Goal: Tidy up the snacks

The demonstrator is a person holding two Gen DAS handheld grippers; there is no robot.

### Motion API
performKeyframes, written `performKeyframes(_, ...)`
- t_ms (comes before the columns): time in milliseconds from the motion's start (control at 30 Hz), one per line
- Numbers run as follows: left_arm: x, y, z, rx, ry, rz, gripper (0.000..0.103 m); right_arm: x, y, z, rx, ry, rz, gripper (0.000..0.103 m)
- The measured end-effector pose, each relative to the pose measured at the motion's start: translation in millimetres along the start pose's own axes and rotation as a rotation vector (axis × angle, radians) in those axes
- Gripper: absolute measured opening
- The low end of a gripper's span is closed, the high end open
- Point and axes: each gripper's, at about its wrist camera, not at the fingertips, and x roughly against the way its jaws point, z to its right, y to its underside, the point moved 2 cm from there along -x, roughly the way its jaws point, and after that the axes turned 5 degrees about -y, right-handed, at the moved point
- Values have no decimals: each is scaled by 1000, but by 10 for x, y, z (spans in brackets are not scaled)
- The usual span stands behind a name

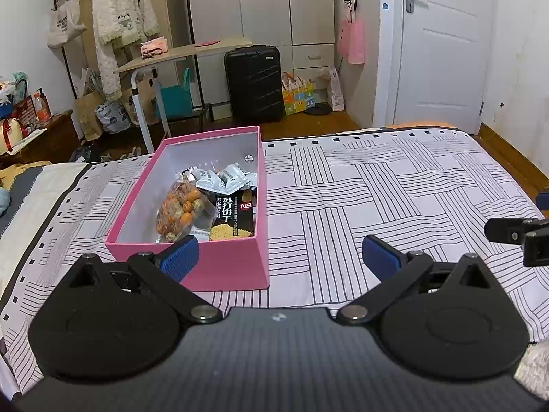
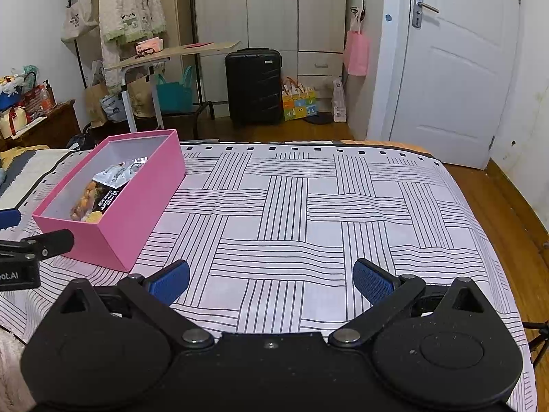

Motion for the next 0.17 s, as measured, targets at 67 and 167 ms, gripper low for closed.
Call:
performKeyframes(67,-5,-3,-2,2,-3,2,103,-10,-5,9,-1,0,-2,103)
performKeyframes(167,0,-2,3,-5,-4,9,103,-30,-8,7,-2,0,-2,103)
